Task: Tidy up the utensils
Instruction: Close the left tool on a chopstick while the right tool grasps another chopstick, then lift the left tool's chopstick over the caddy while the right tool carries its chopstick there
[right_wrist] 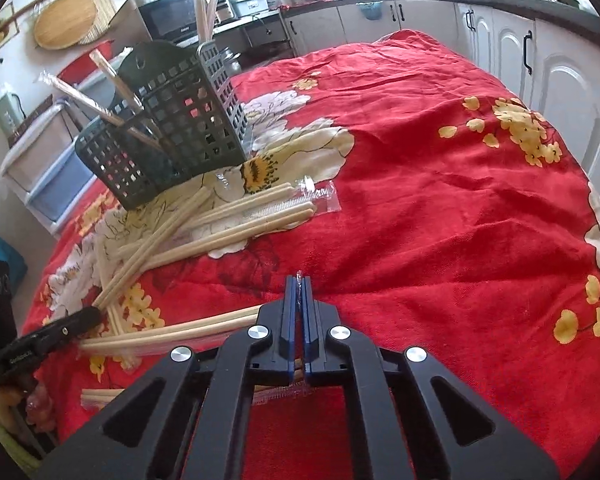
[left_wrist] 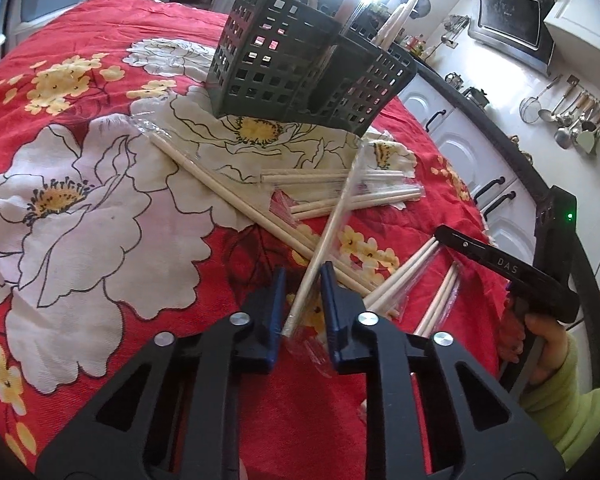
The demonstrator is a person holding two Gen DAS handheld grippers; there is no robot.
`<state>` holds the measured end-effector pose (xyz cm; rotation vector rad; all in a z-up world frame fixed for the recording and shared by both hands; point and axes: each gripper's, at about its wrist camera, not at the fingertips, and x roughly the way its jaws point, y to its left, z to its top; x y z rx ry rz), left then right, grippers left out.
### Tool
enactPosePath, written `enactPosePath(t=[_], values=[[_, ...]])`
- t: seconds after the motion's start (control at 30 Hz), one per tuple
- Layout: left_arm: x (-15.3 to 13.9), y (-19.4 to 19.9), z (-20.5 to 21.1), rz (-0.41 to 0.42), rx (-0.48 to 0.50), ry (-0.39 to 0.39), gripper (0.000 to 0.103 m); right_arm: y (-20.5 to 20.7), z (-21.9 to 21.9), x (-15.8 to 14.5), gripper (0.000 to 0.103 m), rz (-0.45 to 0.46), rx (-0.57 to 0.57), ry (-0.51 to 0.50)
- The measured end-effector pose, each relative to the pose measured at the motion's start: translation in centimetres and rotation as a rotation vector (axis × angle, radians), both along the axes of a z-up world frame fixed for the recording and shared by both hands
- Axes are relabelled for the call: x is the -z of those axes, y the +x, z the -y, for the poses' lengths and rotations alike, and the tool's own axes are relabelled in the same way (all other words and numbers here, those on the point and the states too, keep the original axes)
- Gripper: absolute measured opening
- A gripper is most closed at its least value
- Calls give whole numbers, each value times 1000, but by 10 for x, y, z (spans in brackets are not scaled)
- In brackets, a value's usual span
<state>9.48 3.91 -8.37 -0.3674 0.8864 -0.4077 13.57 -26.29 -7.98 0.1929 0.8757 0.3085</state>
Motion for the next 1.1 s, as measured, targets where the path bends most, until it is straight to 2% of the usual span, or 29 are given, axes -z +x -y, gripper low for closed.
enactPosePath(t=[0.13, 0.5, 0.9, 1.1], values=[[-3, -3, 0, 9, 13, -21, 7, -2, 2, -7, 2, 29, 7, 21], [-36, -20, -5, 98, 33, -32, 3, -22, 0, -49, 2, 212, -15, 52], [-82, -31, -21, 235, -32, 14, 3, -34, -9, -92, 2, 344, -35, 60], [-103, -24, -29, 290, -70, -3, 3, -36, -15, -113, 2, 399, -51, 80]])
